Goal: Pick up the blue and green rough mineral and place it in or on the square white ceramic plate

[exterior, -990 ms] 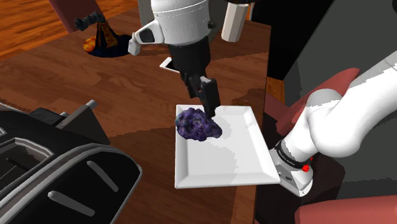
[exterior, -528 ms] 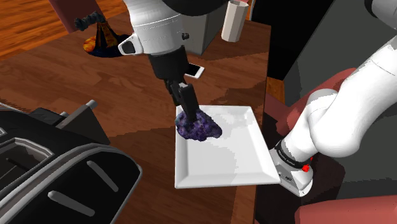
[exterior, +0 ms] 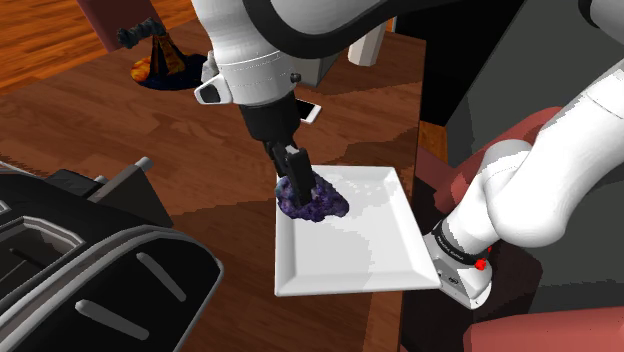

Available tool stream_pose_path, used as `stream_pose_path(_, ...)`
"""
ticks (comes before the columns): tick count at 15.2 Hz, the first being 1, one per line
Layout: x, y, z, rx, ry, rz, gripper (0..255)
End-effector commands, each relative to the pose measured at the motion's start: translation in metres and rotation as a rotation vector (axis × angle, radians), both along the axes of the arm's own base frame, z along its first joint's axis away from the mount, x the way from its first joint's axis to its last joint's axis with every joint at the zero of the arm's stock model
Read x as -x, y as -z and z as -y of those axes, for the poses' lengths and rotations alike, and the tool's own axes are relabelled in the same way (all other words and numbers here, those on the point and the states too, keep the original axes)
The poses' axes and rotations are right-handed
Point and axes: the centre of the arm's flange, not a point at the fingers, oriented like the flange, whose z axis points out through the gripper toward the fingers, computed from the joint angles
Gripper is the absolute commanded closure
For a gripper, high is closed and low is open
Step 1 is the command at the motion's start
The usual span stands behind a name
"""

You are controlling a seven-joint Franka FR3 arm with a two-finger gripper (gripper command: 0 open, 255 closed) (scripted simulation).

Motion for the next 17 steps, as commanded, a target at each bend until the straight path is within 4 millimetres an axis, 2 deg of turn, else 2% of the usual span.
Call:
stream_pose_path(1, 0.000, 0.000, 0.000, 0.000, 0.000, 0.000, 0)
stream_pose_path(3, 0.000, 0.000, 0.000, 0.000, 0.000, 0.000, 0)
stream_pose_path(4, 0.000, 0.000, 0.000, 0.000, 0.000, 0.000, 255)
stream_pose_path(13, 0.000, 0.000, 0.000, 0.000, 0.000, 0.000, 255)
stream_pose_path(17, 0.000, -0.021, 0.000, 0.000, 0.000, 0.000, 255)
